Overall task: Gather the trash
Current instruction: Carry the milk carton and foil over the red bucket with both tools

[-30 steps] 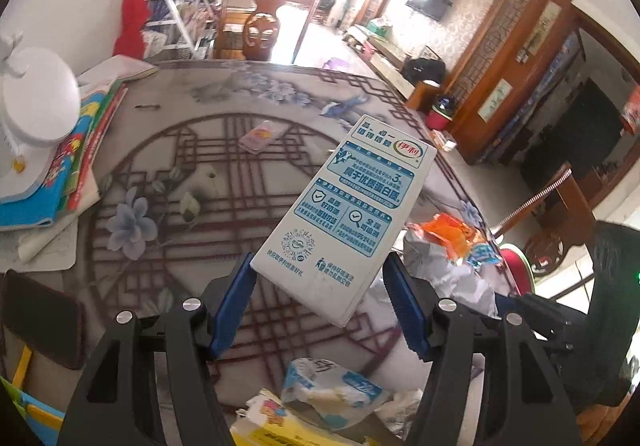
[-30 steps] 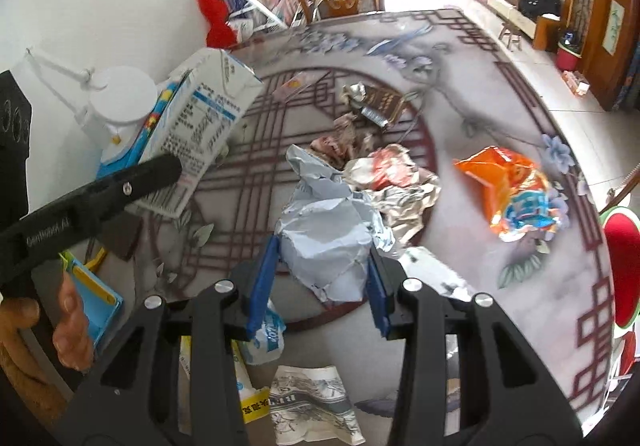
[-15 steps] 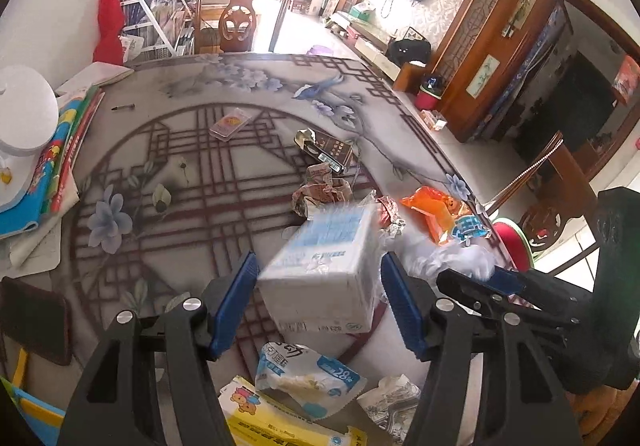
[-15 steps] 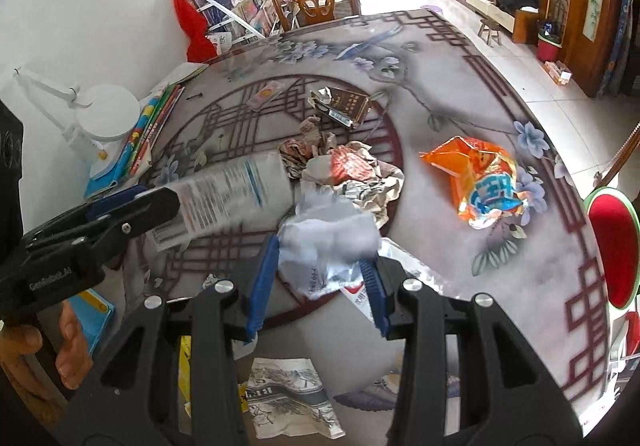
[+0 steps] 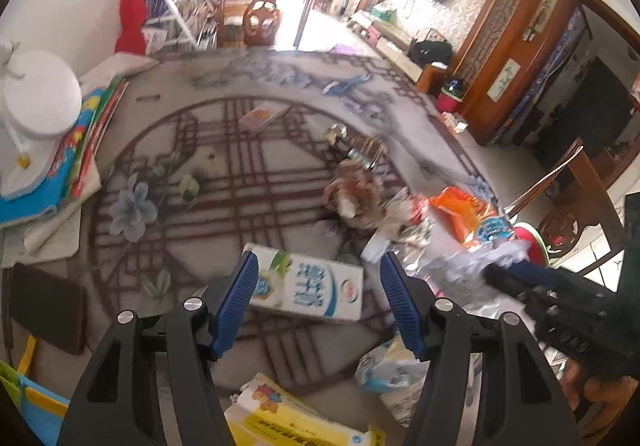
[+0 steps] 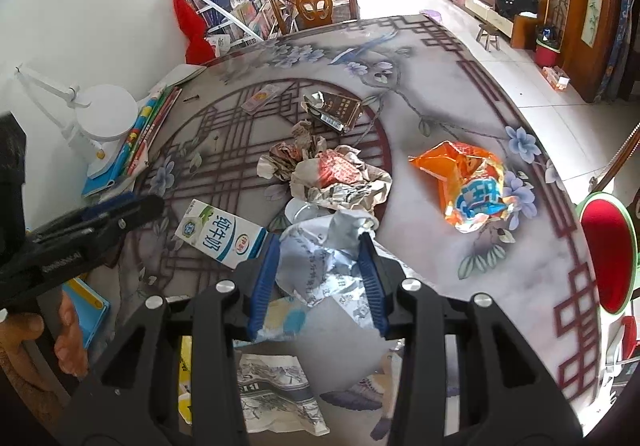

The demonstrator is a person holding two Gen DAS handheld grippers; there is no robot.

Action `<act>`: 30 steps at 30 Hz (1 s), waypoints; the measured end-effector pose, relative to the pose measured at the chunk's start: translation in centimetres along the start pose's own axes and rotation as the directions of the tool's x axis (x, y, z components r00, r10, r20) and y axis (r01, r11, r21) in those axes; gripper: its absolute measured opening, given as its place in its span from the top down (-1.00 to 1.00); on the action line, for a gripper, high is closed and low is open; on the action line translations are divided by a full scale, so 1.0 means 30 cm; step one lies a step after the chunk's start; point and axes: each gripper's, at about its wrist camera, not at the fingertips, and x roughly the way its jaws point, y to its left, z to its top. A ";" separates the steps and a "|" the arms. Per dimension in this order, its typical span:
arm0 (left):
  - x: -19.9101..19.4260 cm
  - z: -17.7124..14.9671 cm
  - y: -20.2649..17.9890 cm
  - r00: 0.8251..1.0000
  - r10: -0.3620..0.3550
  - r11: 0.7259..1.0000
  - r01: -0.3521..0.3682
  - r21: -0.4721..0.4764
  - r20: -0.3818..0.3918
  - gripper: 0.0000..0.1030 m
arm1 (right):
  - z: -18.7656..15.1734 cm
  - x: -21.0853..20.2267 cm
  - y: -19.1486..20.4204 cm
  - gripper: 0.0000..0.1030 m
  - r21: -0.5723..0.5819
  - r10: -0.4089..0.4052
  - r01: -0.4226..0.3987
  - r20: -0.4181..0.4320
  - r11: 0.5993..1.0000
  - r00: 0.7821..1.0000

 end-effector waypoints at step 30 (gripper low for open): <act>0.353 -0.063 -0.138 0.918 0.269 0.549 0.102 0.830 -0.291 -0.84 | -0.046 -0.009 -0.094 0.23 0.074 0.034 -0.031 -0.046 0.997 0.998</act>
